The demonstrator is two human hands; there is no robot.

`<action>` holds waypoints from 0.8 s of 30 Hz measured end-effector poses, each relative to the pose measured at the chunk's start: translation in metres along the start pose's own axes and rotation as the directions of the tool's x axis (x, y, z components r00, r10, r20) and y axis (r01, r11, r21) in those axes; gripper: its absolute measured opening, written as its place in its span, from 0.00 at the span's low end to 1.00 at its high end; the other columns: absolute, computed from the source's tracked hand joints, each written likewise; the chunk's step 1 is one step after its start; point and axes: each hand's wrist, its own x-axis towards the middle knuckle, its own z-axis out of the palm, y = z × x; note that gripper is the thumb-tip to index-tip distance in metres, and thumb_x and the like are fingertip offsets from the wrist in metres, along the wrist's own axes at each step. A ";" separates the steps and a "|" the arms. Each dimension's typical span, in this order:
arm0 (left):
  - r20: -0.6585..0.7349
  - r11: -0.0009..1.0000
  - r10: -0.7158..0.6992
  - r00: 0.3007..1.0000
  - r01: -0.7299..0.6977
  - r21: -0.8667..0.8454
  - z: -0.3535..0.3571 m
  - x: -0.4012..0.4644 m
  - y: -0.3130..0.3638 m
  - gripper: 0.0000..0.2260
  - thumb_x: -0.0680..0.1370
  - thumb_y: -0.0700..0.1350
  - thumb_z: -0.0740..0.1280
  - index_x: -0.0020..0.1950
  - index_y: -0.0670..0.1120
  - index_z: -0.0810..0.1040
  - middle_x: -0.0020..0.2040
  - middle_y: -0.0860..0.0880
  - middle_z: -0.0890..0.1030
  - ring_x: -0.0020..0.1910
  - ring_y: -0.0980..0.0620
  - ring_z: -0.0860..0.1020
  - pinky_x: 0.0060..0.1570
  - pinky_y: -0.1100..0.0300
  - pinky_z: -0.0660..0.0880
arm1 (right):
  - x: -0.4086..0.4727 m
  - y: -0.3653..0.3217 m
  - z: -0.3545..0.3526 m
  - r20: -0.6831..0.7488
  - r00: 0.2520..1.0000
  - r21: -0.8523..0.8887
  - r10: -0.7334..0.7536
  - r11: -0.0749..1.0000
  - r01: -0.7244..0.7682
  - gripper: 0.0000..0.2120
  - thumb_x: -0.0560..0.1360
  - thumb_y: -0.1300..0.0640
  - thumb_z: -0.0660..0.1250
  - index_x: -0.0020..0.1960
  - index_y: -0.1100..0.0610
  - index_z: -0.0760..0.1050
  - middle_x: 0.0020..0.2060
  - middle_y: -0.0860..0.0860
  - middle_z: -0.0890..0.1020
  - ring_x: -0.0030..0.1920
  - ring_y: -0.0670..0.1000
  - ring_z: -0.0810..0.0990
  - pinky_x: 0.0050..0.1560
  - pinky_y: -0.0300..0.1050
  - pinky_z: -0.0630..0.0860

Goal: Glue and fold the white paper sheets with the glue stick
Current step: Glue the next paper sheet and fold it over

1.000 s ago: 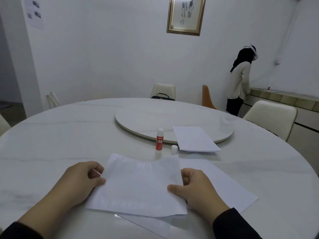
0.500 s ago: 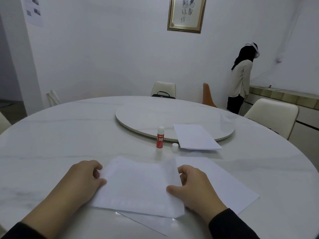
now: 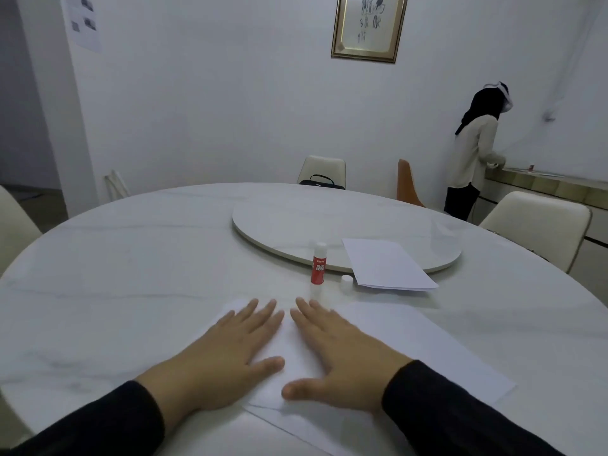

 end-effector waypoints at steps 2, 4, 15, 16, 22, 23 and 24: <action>0.046 1.000 -0.019 0.999 0.018 0.012 0.002 0.000 -0.002 0.44 0.60 0.73 0.34 0.75 0.60 0.39 0.74 0.62 0.37 0.75 0.59 0.36 0.72 0.61 0.36 | 0.003 0.006 0.011 0.038 0.999 -0.037 0.029 0.999 -0.028 0.50 0.67 0.25 0.51 0.77 0.49 0.37 0.77 0.44 0.38 0.75 0.40 0.35 0.75 0.42 0.36; 0.046 0.999 -0.030 0.998 0.029 0.031 0.003 0.001 -0.005 0.43 0.60 0.73 0.35 0.75 0.61 0.40 0.76 0.62 0.38 0.75 0.59 0.37 0.73 0.60 0.37 | 0.004 0.009 0.015 0.040 0.998 -0.055 0.053 0.997 -0.051 0.51 0.63 0.23 0.47 0.77 0.48 0.37 0.77 0.44 0.38 0.76 0.41 0.36 0.75 0.43 0.38; 0.059 0.997 -0.082 0.995 0.080 0.022 0.002 -0.002 -0.008 0.41 0.61 0.76 0.39 0.74 0.66 0.41 0.77 0.61 0.39 0.76 0.58 0.39 0.74 0.59 0.40 | -0.003 0.014 0.004 0.099 0.985 -0.039 0.140 0.990 -0.137 0.54 0.61 0.23 0.52 0.77 0.47 0.36 0.76 0.41 0.37 0.76 0.40 0.37 0.74 0.41 0.40; 0.062 0.996 -0.084 0.995 0.083 0.017 0.003 -0.002 -0.009 0.41 0.61 0.76 0.39 0.73 0.67 0.41 0.77 0.62 0.39 0.76 0.58 0.39 0.74 0.59 0.41 | -0.003 0.014 0.003 0.104 0.985 -0.042 0.141 0.990 -0.137 0.53 0.62 0.23 0.53 0.77 0.47 0.36 0.76 0.41 0.37 0.76 0.40 0.37 0.73 0.40 0.39; 0.068 0.996 -0.087 0.994 0.087 0.011 0.003 -0.002 -0.010 0.43 0.59 0.78 0.38 0.73 0.67 0.42 0.77 0.62 0.40 0.76 0.58 0.40 0.75 0.57 0.43 | -0.009 0.020 -0.002 0.146 0.976 -0.020 0.163 0.987 -0.162 0.54 0.62 0.24 0.56 0.77 0.47 0.35 0.76 0.41 0.36 0.72 0.37 0.35 0.73 0.40 0.38; 0.067 0.996 -0.087 0.994 0.086 0.010 0.003 -0.002 -0.010 0.43 0.59 0.77 0.39 0.74 0.67 0.42 0.77 0.62 0.41 0.76 0.58 0.40 0.75 0.58 0.43 | -0.010 0.021 -0.003 0.157 0.974 -0.014 0.165 0.986 -0.165 0.55 0.62 0.24 0.57 0.77 0.47 0.35 0.76 0.41 0.36 0.69 0.35 0.34 0.72 0.40 0.37; 0.069 0.996 -0.086 0.994 0.086 0.008 0.003 -0.002 -0.010 0.43 0.59 0.77 0.39 0.74 0.67 0.42 0.77 0.62 0.41 0.76 0.58 0.40 0.75 0.58 0.43 | -0.011 0.023 -0.004 0.166 0.972 -0.008 0.165 0.986 -0.166 0.54 0.63 0.25 0.59 0.77 0.47 0.35 0.76 0.41 0.35 0.67 0.34 0.34 0.72 0.40 0.36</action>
